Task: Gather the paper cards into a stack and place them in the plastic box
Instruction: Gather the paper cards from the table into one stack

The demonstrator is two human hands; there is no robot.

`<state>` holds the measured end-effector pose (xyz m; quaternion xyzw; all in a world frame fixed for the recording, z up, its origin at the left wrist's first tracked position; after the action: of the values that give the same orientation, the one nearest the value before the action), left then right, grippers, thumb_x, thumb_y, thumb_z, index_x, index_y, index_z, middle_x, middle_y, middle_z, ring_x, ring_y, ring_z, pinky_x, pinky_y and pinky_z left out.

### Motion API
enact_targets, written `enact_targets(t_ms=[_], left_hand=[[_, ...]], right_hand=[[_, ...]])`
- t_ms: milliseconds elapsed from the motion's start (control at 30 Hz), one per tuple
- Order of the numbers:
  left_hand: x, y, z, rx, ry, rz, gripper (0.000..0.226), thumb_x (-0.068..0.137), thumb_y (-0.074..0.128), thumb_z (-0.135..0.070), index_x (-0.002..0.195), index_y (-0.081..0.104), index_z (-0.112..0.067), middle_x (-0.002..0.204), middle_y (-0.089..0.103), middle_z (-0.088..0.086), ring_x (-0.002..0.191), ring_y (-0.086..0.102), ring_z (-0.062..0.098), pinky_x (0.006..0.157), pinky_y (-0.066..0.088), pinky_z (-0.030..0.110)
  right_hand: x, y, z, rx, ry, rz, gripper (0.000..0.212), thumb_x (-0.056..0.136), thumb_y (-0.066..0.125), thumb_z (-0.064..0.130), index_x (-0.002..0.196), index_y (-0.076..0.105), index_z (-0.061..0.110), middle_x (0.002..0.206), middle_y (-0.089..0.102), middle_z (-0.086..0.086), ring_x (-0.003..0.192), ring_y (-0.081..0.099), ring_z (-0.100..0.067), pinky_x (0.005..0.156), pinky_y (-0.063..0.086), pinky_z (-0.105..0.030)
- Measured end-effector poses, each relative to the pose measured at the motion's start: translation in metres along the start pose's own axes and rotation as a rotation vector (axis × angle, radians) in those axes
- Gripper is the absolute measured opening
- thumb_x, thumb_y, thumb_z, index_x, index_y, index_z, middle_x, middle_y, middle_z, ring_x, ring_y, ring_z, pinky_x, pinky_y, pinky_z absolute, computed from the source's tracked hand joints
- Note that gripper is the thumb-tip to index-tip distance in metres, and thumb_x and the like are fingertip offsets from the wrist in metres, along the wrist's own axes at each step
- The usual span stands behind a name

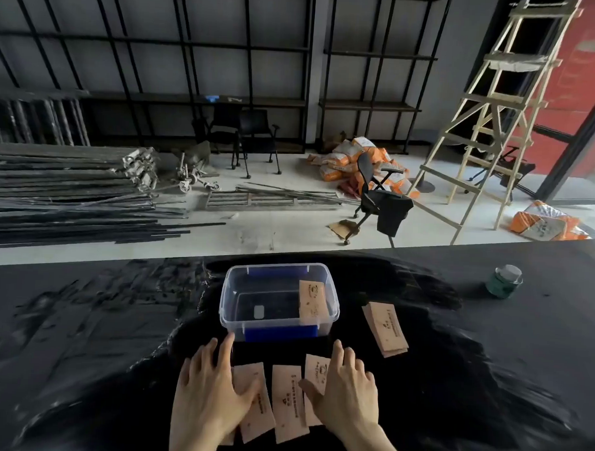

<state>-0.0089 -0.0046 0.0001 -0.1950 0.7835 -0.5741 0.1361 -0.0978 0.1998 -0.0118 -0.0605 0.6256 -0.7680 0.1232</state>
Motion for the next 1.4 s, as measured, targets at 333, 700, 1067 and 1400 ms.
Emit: enact_targets(t_ms=[333, 700, 1067, 1400], left_hand=[[-0.016, 0.041, -0.019, -0.068, 0.094, 0.111, 0.090, 0.068, 0.059, -0.080, 0.147, 0.031, -0.046, 0.156, 0.031, -0.013, 0.147, 0.028, 0.017, 0.123, 0.026, 0.039], [-0.017, 0.046, -0.013, -0.060, 0.100, 0.103, 0.063, 0.082, 0.060, -0.064, 0.141, 0.047, -0.047, 0.155, 0.029, -0.011, 0.149, 0.023, 0.019, 0.124, 0.024, 0.042], [-0.006, 0.060, -0.068, -0.032, 0.043, 0.173, 0.104, 0.069, 0.068, -0.071, 0.155, 0.021, -0.038, 0.145, 0.056, -0.008, 0.139, 0.042, 0.017, 0.110, 0.037, 0.038], [-0.002, 0.074, -0.085, -0.326, -0.212, 0.220, 0.087, 0.076, 0.080, -0.021, 0.145, 0.030, -0.038, 0.124, 0.053, 0.000, 0.106, 0.057, 0.016, 0.089, 0.054, 0.032]], right_hand=[[-0.006, 0.020, 0.002, 0.074, 0.100, 0.052, 0.091, 0.082, 0.078, 0.059, 0.151, 0.036, 0.017, 0.135, 0.056, -0.005, 0.121, 0.057, -0.025, 0.097, 0.056, -0.035], [0.007, 0.014, -0.015, 0.448, 0.400, 0.182, 0.071, 0.075, 0.093, 0.031, 0.133, 0.054, 0.023, 0.117, 0.059, 0.001, 0.096, 0.063, -0.016, 0.060, 0.050, -0.021], [0.015, 0.012, -0.043, 0.945, 0.566, 0.091, 0.025, 0.097, 0.069, 0.012, 0.120, 0.063, 0.019, 0.095, 0.070, 0.003, 0.081, 0.073, -0.016, 0.069, 0.068, -0.039], [0.014, 0.026, -0.043, 1.167, 0.618, 0.150, 0.021, 0.102, 0.063, 0.008, 0.121, 0.068, 0.014, 0.111, 0.077, -0.011, 0.097, 0.076, -0.029, 0.084, 0.067, -0.052]])
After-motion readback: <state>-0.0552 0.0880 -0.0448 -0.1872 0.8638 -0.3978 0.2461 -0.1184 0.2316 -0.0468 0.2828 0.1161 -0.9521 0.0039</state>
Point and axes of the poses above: each hand's wrist, its own x-axis towards the middle knuckle, its own y-axis out of the palm, z = x × y, the point moved 1 cm from there along x, towards the middle knuckle
